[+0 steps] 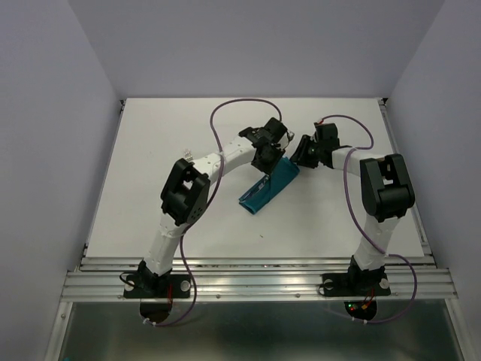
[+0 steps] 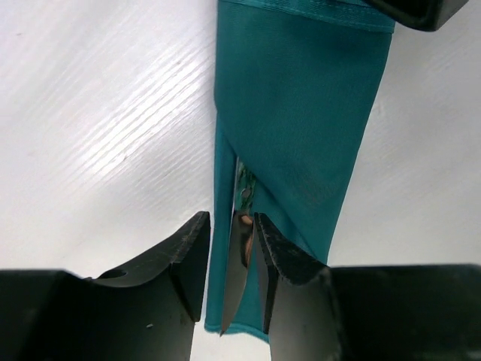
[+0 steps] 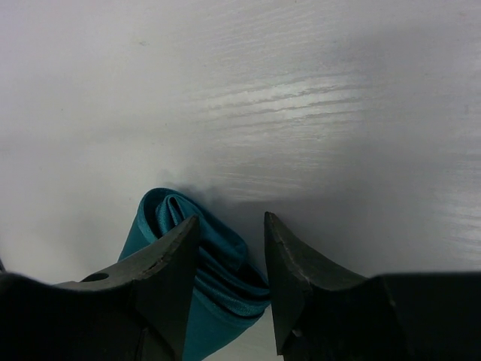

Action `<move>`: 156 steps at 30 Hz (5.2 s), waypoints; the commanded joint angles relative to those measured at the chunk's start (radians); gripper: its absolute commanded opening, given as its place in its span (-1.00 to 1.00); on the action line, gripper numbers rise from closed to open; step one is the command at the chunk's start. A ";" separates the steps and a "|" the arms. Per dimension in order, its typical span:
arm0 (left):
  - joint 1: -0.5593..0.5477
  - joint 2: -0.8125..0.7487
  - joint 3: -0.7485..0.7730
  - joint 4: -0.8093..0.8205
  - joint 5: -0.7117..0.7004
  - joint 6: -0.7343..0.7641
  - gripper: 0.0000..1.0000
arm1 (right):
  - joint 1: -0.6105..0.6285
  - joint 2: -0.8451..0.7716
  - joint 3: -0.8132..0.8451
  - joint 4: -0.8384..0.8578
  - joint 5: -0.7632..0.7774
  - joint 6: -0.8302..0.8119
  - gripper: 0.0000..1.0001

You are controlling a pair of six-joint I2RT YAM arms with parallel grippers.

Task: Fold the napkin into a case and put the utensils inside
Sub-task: Stuff the knife into the folded napkin, then move the fork to the corner of the board, then pick up the fork from the center of the board, then stuff the fork into the folded napkin.

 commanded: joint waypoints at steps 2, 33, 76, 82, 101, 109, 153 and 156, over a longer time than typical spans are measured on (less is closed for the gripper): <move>0.001 -0.208 -0.076 0.019 -0.076 -0.029 -0.16 | 0.010 -0.065 -0.036 -0.081 0.101 -0.020 -0.04; 0.518 -0.532 -0.873 0.374 -0.135 -0.513 0.08 | 0.010 -0.271 -0.134 -0.132 0.217 -0.028 0.71; 0.406 -0.217 -0.362 0.170 0.051 0.252 0.81 | 0.010 -0.421 -0.218 -0.138 0.185 0.014 0.75; 0.406 -0.178 -0.346 0.151 0.068 0.278 0.80 | 0.010 -0.422 -0.223 -0.138 0.179 0.018 0.75; 0.407 -0.004 -0.209 0.180 -0.089 0.263 0.68 | 0.010 -0.415 -0.203 -0.158 0.171 0.020 0.75; 0.439 0.011 -0.186 0.202 -0.073 0.197 0.01 | 0.010 -0.413 -0.194 -0.161 0.159 0.020 0.75; 0.174 -0.501 -0.527 0.143 0.111 -0.083 -1.00 | 0.110 -0.172 0.062 -0.239 0.174 0.015 -0.21; 0.102 -0.520 -0.551 0.157 0.132 -0.023 -1.00 | 0.110 -0.154 0.084 -0.239 0.246 0.015 -0.20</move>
